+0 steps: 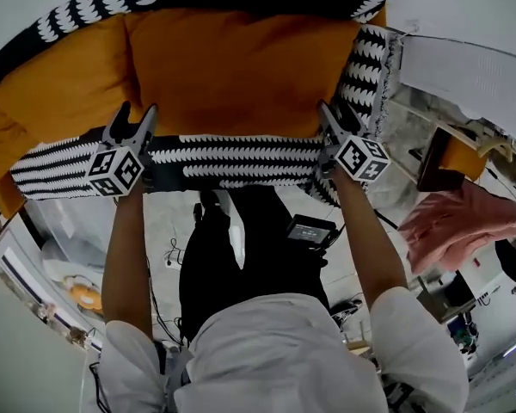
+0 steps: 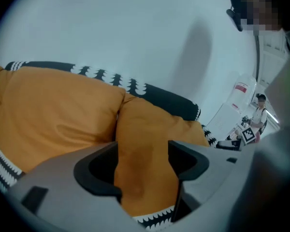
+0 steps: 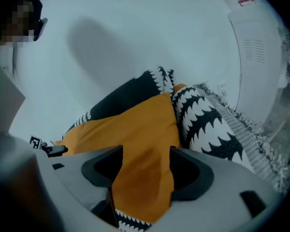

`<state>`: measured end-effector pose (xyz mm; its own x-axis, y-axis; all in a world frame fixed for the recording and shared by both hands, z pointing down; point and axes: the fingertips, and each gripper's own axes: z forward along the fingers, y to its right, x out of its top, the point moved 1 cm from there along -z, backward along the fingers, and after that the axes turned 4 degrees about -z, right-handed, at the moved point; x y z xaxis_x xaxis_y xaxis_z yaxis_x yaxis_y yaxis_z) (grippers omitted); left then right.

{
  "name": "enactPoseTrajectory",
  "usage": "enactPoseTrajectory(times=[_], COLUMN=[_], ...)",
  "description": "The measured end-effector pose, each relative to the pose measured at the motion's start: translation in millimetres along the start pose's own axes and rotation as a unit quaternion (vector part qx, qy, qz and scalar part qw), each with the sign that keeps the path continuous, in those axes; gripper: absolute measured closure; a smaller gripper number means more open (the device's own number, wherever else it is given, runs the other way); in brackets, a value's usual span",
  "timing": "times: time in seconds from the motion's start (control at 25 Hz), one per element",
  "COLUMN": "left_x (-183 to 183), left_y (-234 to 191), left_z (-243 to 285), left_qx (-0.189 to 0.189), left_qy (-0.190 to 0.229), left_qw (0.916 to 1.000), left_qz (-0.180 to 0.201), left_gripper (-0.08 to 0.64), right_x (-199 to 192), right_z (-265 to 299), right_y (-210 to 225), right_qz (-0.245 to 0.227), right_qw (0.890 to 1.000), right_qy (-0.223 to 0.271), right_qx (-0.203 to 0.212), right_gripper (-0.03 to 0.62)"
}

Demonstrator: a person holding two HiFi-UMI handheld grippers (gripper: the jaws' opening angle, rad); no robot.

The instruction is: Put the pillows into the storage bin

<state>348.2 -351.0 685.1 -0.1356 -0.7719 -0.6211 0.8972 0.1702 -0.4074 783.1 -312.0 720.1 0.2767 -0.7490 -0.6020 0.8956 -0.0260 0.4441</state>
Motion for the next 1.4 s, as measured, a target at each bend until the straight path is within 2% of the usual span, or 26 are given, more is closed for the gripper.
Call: enactPoseTrajectory(times=[0.08,0.28,0.4,0.56,0.8,1.0,1.12,1.24,1.4], left_x=[-9,-24,-27,-33,-42,-41,-41,-34,-23], left_y=[-14,-28,-32,-36,-35,-21,-6,9,31], left_z=[13,38,50,62,77,76,71,58,34], left_qx=[0.011,0.013,0.003,-0.013,-0.034,-0.043,-0.046,-0.056,-0.07], left_qy=[-0.015,-0.043,-0.05,-0.064,-0.086,-0.083,-0.065,-0.038,-0.005], left_qw=[0.9997,0.9988,0.9982,0.9962,0.9922,0.993,0.9955,0.9971,0.9974], left_qz=[-0.017,-0.021,-0.032,-0.058,-0.084,-0.073,-0.051,-0.035,-0.013], left_gripper=[0.239,0.224,0.213,0.193,0.206,0.319,0.377,0.405,0.42], right_x=[-9,-17,-25,-31,-39,-40,-37,-32,-28], right_z=[11,29,43,60,80,83,75,59,35], right_y=[10,30,42,44,43,38,34,27,13], right_qz=[0.01,0.021,0.052,0.104,0.126,0.14,0.124,0.096,0.086], right_qw=[1.0,0.999,0.997,0.993,0.989,0.985,0.985,0.989,0.99], right_qy=[-0.016,-0.032,-0.047,-0.055,-0.058,-0.065,-0.065,-0.052,-0.033], right_qx=[-0.001,-0.006,-0.001,0.03,0.044,0.076,0.097,0.102,0.106], right_gripper=[0.29,0.284,0.277,0.275,0.279,0.381,0.462,0.52,0.545])
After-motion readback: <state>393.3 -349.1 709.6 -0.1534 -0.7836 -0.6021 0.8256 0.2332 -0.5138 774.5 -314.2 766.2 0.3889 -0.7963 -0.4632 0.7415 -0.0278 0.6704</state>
